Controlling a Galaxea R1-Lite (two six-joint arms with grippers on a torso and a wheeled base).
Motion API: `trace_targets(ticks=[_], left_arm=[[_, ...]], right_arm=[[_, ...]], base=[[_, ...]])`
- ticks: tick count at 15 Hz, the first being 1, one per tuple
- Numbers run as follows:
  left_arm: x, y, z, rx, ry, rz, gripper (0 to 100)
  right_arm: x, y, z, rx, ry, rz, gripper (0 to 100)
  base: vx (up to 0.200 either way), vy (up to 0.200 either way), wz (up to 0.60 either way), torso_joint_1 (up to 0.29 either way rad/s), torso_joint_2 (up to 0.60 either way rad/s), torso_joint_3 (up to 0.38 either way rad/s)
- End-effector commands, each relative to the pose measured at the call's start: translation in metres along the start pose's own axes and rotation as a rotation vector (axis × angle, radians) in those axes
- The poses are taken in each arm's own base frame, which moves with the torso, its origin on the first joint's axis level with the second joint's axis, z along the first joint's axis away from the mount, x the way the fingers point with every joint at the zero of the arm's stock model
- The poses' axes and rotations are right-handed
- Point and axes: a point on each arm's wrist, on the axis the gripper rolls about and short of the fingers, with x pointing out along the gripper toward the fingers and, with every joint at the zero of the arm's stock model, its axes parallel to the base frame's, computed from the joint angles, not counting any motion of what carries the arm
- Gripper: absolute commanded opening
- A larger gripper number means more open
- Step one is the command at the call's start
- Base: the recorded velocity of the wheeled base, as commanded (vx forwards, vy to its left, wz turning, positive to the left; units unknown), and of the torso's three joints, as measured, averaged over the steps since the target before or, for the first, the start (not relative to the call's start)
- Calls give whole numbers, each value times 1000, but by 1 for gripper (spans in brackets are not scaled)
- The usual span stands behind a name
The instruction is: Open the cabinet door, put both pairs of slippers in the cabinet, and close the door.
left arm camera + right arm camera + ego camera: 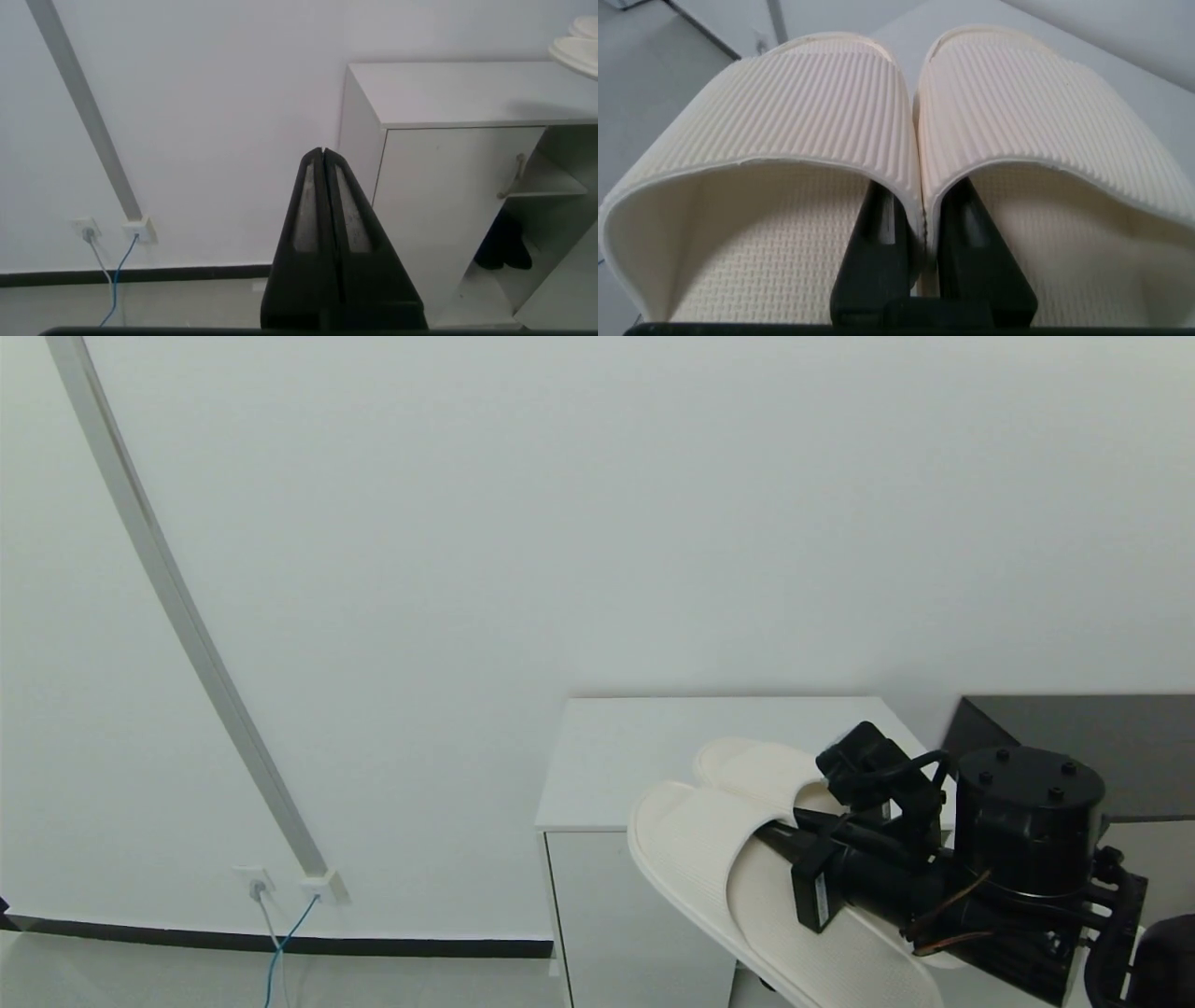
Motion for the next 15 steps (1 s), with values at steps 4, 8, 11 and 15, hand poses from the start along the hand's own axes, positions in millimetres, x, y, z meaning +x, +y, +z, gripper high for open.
trace_targets(ticks=[4,8,11,15], left_arm=[[0,0,0,0,0,0,0],[0,0,0,0,0,0,0],[0,0,0,1,0,0,0],[0,0,0,4,0,-1,0]], right_arm=[[1,0,-2,0,11,-2,0],[1,0,-3,0,12,-1,0],[1,0,-3,0,12,-1,0],[2,0,-4,1,18,0,0]], base=[[0,-200,0,6,5,5],[0,-200,0,5,1,4],[0,-133,0,2,0,3],[0,0,0,0,0,0]])
